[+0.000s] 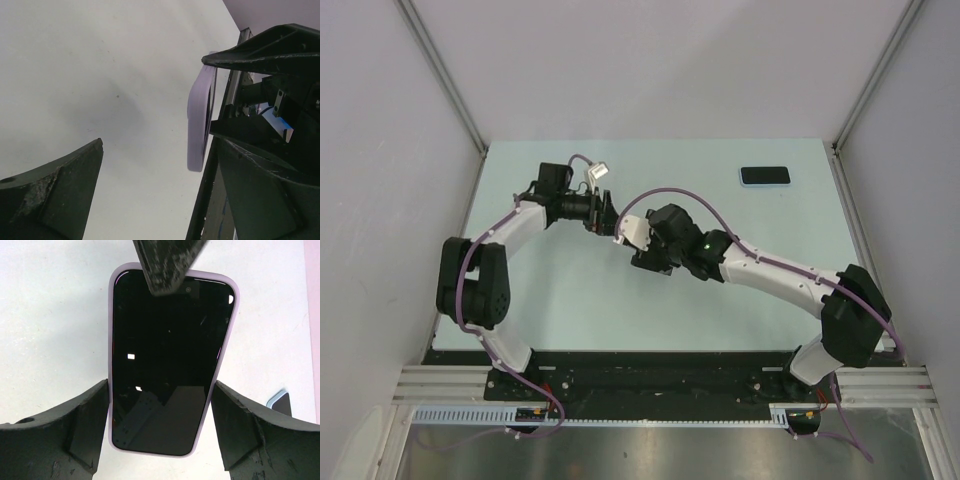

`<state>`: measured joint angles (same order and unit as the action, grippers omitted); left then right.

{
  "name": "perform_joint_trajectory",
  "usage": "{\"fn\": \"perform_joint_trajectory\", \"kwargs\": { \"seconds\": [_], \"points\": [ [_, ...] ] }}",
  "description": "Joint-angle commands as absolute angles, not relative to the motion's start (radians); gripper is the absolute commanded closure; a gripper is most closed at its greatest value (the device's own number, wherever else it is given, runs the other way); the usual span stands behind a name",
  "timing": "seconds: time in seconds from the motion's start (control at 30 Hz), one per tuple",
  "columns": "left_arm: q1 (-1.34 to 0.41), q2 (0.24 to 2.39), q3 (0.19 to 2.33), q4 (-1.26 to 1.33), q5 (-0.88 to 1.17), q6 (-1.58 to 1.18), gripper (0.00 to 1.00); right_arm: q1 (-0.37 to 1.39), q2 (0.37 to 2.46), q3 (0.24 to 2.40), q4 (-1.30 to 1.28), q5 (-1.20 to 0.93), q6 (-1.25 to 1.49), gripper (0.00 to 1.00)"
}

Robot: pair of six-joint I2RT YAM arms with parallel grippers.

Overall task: Take the phone out of the phone case
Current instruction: Pick up the phone at the center of the board.

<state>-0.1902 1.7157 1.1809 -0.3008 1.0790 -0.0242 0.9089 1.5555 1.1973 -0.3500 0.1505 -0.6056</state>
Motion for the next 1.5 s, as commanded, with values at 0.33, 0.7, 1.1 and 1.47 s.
{"fn": "perform_joint_trajectory", "kwargs": {
  "seconds": [0.33,0.7,1.1,1.47],
  "points": [
    [-0.284,1.678,1.178,-0.296,1.155,-0.025,0.05,0.960,1.534,1.200,-0.183,0.235,-0.630,1.00],
    [-0.296,1.692,1.177,-0.298,1.184,-0.026,0.26,0.976,1.575,1.200,-0.141,0.255,-0.637,1.00],
    [-0.304,1.701,1.166,-0.298,1.186,-0.028,0.50,0.992,1.594,1.200,-0.100,0.291,-0.675,1.00],
    [-0.304,1.712,1.166,-0.308,1.170,-0.015,0.60,0.992,1.586,1.200,-0.109,0.295,-0.703,1.00]
  ]
}}
